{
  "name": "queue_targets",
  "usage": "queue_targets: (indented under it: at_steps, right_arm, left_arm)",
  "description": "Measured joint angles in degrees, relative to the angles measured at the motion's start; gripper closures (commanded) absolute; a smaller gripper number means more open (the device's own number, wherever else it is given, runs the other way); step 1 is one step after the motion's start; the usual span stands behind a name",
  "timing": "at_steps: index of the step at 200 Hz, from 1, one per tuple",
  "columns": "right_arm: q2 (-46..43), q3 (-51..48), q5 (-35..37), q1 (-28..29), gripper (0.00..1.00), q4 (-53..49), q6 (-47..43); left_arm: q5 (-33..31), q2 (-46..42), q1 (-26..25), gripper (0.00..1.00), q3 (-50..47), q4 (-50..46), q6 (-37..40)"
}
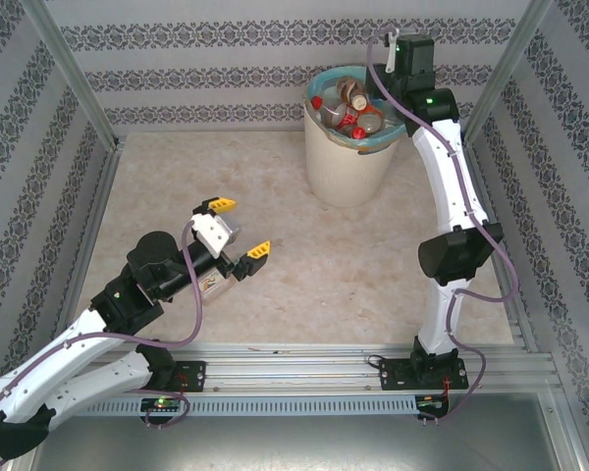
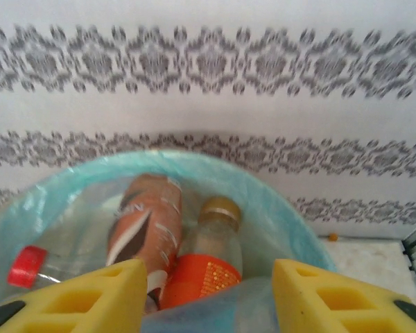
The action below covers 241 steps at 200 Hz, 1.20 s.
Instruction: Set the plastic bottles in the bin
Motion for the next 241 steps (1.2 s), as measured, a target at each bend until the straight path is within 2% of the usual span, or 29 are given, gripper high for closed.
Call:
queue_targets:
  at_steps: [26,64,97,140,164,194,216,241]
  right_arm:
    - [-3.26,-9.51,-1.40,0.11,0.58,3.63,2.36]
    - [-12.90,-25.79,-1.79,-0.90,0.59,10.27,5.73]
    - [-15.34,-30.80,-1.99,-1.16,0.55,13.66,7.69]
    - [-16.44,-31.61,-5.44,-1.84,0.42,12.46,9.18]
    - [-16.41,-28.06,-9.05,-1.79,0.33,8.39,10.21]
    - [-17.68,-23.26,-12.50,-1.68,0.29,7.21,11.93]
    - [-21.92,-24.22,-13.22,-0.92,0.28,7.76,13.18]
    - [-29.90,-30.84,-13.35,1.25,0.28,10.36,14.36]
  left_arm:
    - [0.00,0.57,0.00,0.02,0.00,-0.09,0.02]
    - [0.00,0.59,0.00,0.02,0.00,-0.22,0.00]
    - [0.00,0.57,0.00,0.02,-0.07,-0.42,-0.07]
    - [-2.25,0.59,0.00,0.02,0.07,-1.77,-0.39]
    - [-7.34,1.33,0.00,0.02,2.60,-7.72,-2.03]
    - [-15.41,2.36,0.02,0.02,7.80,-19.10,-7.04]
    - [-18.88,2.19,0.09,0.02,8.76,-27.56,-12.35]
    - [-19.54,2.67,1.09,0.02,8.22,-35.58,-18.10]
